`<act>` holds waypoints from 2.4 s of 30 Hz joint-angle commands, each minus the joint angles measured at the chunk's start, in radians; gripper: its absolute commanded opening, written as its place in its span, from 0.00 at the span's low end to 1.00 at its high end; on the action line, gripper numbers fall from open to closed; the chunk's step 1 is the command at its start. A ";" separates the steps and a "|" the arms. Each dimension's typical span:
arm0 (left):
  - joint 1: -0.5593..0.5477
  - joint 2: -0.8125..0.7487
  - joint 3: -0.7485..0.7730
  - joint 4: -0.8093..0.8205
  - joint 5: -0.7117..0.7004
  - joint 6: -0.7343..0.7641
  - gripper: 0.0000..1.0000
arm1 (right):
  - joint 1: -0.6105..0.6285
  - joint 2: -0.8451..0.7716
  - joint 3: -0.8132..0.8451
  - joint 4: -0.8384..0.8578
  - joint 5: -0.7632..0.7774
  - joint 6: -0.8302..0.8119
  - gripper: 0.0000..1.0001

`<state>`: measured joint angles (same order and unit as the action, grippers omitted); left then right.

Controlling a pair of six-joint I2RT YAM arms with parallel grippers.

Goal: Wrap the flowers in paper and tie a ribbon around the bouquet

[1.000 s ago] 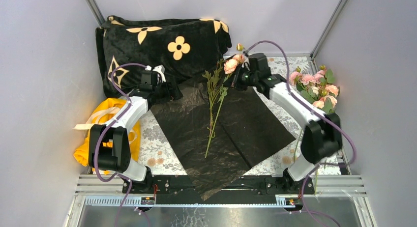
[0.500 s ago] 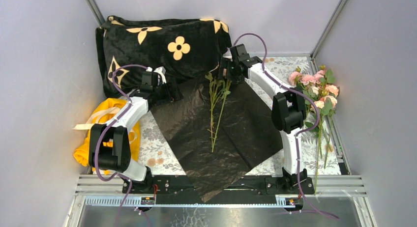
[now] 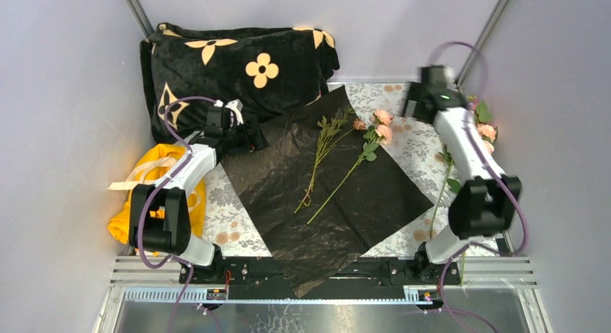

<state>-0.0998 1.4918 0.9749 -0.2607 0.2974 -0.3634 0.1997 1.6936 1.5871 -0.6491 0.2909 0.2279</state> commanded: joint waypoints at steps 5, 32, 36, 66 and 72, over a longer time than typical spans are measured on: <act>0.005 -0.085 -0.039 0.071 0.044 0.024 0.96 | -0.474 -0.136 -0.380 0.140 0.180 -0.015 0.73; 0.005 -0.091 -0.048 0.075 0.046 0.023 0.96 | -0.525 0.090 -0.368 0.250 0.257 -0.048 0.01; 0.005 -0.090 -0.048 0.076 0.049 0.024 0.96 | -0.525 0.014 -0.377 0.249 0.249 -0.045 0.00; -0.001 -0.150 0.032 0.031 0.336 0.148 0.95 | 0.152 -0.495 -0.326 0.705 -0.285 0.646 0.00; -0.006 -0.124 0.004 0.013 0.323 0.155 0.94 | 0.229 -0.302 -0.284 0.669 -0.286 0.563 0.00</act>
<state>-0.1013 1.3579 0.9897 -0.2462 0.6037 -0.2356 0.4053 1.2873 1.2594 -0.0380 -0.0170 0.8062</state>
